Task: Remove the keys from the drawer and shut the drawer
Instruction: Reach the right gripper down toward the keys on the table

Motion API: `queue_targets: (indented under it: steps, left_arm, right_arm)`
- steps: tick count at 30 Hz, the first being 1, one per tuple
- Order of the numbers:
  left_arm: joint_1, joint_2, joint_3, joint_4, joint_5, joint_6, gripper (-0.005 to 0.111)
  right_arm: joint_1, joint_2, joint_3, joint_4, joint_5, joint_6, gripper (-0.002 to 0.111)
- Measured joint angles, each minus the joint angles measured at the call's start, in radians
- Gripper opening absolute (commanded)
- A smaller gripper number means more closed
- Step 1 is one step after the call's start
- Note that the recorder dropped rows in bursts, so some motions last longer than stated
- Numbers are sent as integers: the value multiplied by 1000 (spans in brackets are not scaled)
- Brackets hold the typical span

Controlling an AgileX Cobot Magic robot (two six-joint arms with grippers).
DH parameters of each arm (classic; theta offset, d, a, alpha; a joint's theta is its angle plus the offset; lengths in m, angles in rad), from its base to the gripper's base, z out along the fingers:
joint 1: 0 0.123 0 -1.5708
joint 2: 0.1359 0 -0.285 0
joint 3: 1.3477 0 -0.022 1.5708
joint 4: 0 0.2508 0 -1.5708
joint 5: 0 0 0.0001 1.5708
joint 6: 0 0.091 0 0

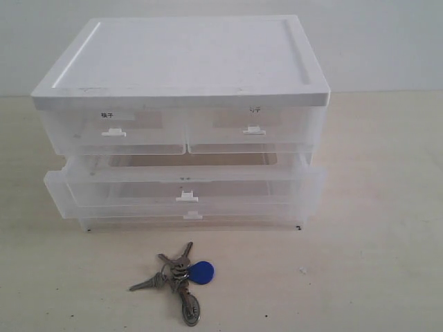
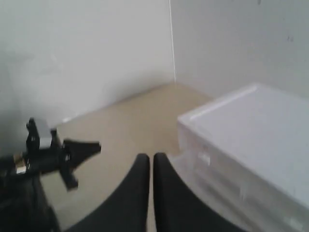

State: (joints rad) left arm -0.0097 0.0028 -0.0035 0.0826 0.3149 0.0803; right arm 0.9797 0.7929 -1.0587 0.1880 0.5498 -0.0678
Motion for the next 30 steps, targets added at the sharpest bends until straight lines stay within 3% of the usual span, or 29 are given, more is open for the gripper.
queue_targets:
  steps: [5, 8, 16, 25, 30]
  left_arm:
    - [0, 0, 0, 0, 0, 0, 4]
    - [0, 0, 0, 0, 0, 0, 4]
    - [0, 0, 0, 0, 0, 0, 4]
    - [0, 0, 0, 0, 0, 0, 4]
    - [0, 0, 0, 0, 0, 0, 4]
  right_arm:
    - [0, 46, 30, 22, 309, 26, 0]
    - [0, 92, 136, 34, 326, 28, 0]
    - [0, 256, 333, 20, -20, -68, 0]
    - [0, 522, 345, -38, -277, -81, 0]
    - [-2, 683, 345, -55, -550, -85, 0]
